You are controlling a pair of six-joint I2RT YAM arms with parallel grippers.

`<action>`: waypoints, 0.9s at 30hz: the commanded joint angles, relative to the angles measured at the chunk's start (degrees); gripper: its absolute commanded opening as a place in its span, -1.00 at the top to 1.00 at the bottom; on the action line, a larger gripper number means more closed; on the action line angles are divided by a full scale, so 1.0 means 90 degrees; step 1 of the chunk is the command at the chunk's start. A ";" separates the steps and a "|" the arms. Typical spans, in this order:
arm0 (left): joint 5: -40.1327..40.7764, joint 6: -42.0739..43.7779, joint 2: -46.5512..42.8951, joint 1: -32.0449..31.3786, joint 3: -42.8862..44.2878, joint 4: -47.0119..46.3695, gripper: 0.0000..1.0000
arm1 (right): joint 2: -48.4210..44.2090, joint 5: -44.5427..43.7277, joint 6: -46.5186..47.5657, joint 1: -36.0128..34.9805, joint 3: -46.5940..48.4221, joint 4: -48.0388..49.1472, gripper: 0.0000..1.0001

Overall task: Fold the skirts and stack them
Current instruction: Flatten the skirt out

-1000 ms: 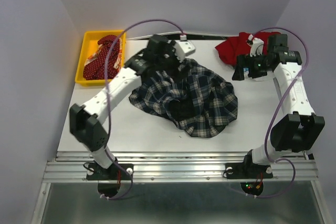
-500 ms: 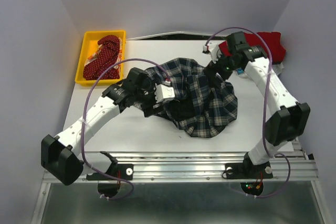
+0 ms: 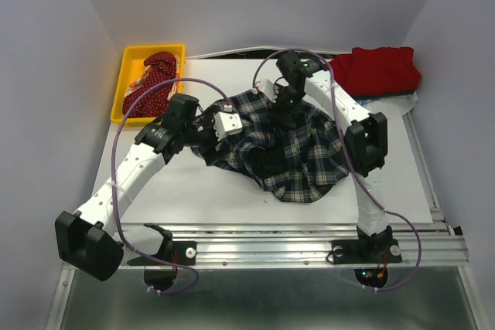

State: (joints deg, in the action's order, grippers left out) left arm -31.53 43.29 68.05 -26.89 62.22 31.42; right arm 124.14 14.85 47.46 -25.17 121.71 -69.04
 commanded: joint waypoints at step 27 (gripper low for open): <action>0.0056 0.1918 -0.0442 0.0342 -0.1893 -0.2162 -0.86 | -0.4271 -0.1054 -0.0469 -0.0114 -0.0887 0.2054 0.99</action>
State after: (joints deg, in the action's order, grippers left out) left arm -31.24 55.59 66.22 -23.90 47.83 19.07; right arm 88.42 8.47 45.69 -26.26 114.76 -62.08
